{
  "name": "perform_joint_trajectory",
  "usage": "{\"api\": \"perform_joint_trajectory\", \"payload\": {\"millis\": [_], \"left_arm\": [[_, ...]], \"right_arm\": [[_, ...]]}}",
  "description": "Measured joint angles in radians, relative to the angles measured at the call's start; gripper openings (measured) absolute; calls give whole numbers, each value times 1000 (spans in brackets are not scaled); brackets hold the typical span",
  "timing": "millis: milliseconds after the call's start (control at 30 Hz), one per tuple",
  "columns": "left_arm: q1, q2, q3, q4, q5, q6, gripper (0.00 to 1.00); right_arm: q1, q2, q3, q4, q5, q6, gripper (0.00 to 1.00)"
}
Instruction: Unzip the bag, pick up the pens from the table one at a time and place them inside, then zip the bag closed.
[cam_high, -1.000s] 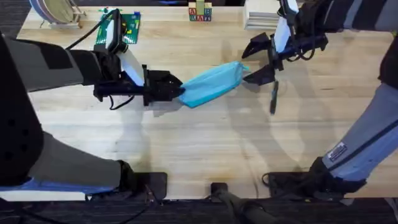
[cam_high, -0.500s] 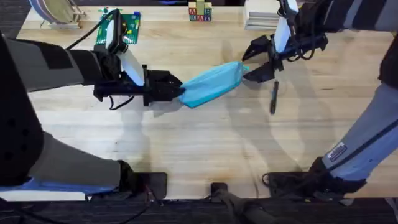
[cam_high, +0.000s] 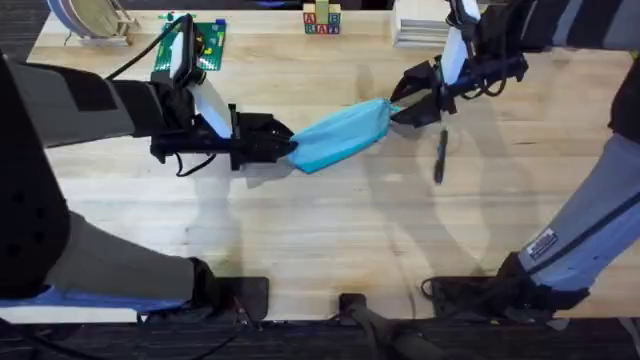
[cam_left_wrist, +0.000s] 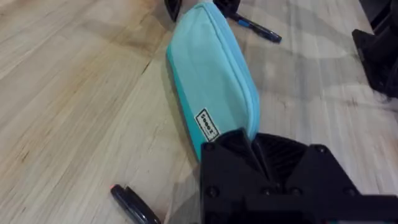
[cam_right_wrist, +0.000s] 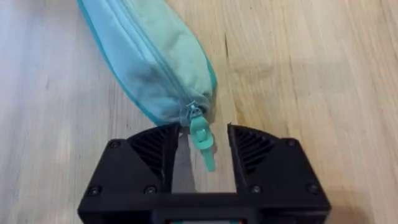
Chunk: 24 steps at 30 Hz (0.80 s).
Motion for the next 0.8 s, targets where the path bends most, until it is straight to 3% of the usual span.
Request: {"api": "perform_joint_trajectory", "payload": {"millis": [67, 100, 400, 800], "left_arm": [[0, 0, 0, 0, 0, 0, 42], [0, 0, 0, 0, 0, 0, 42], [0, 0, 0, 0, 0, 0, 42], [0, 0, 0, 0, 0, 0, 42]], "right_arm": [[0, 0, 0, 1, 8, 4, 433], [0, 0, 0, -1, 18, 12, 310], [2, 0, 0, -2, 21, 51, 47], [2, 0, 0, -11, 21, 61, 29]]}}
